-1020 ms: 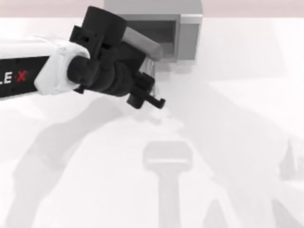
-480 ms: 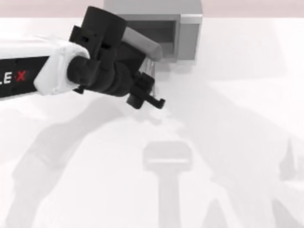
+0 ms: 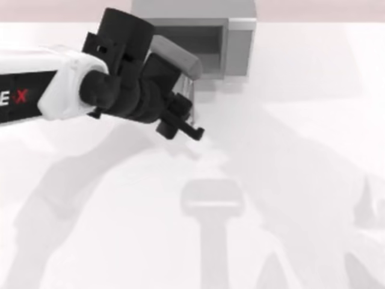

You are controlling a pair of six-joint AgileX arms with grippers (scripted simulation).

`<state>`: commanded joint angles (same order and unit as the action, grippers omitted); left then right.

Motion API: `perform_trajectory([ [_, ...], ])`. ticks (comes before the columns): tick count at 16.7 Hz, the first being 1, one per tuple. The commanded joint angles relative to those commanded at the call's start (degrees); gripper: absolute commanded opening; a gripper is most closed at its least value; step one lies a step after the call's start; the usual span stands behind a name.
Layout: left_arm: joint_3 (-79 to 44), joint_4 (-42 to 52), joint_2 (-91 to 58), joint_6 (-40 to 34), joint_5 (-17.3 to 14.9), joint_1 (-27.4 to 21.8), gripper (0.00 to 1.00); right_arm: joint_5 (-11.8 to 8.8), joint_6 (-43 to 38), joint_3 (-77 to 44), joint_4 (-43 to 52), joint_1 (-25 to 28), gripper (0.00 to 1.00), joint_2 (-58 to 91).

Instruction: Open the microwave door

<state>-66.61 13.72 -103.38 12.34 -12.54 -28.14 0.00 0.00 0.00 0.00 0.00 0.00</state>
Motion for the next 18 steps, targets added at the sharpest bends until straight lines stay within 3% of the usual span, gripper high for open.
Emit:
perform_trajectory([
  [18, 0.4, 0.3, 0.2, 1.2, -0.8, 0.7, 0.00, 0.0, 0.0, 0.0, 0.0, 0.0, 1.00, 0.0],
])
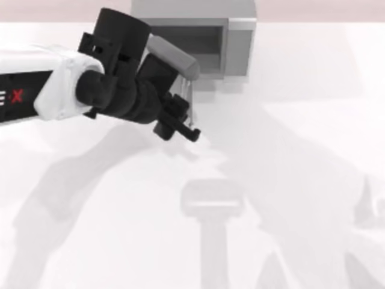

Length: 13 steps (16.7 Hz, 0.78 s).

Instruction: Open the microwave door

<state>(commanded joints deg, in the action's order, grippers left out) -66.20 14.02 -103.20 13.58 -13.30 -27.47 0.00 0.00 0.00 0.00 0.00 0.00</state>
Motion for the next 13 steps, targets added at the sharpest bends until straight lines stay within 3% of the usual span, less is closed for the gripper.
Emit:
perform_trajectory([
  [8, 0.0, 0.0, 0.0, 0.0, 0.0, 0.0, 0.00, 0.0, 0.0, 0.0, 0.0, 0.0, 1.00, 0.0],
  [13, 0.4, 0.5, 0.4, 1.7, -1.7, 0.6, 0.00, 0.0, 0.0, 0.0, 0.0, 0.0, 1.00, 0.0],
])
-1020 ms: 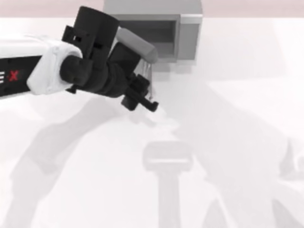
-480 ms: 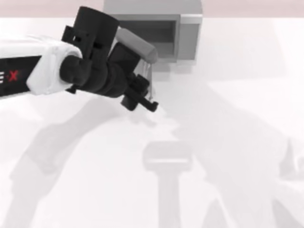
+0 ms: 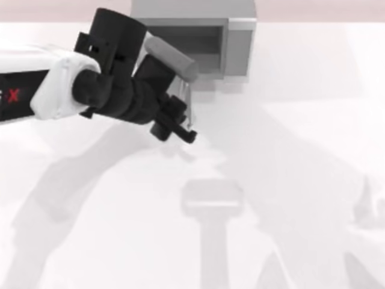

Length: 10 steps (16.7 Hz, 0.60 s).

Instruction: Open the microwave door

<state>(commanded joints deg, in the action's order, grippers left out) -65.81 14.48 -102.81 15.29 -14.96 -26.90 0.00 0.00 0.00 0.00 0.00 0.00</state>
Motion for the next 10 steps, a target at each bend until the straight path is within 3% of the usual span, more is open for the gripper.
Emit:
perform_trajectory([
  [10, 0.3, 0.5, 0.3, 2.0, -1.2, 1.0, 0.00, 0.0, 0.0, 0.0, 0.0, 0.0, 1.00, 0.0],
])
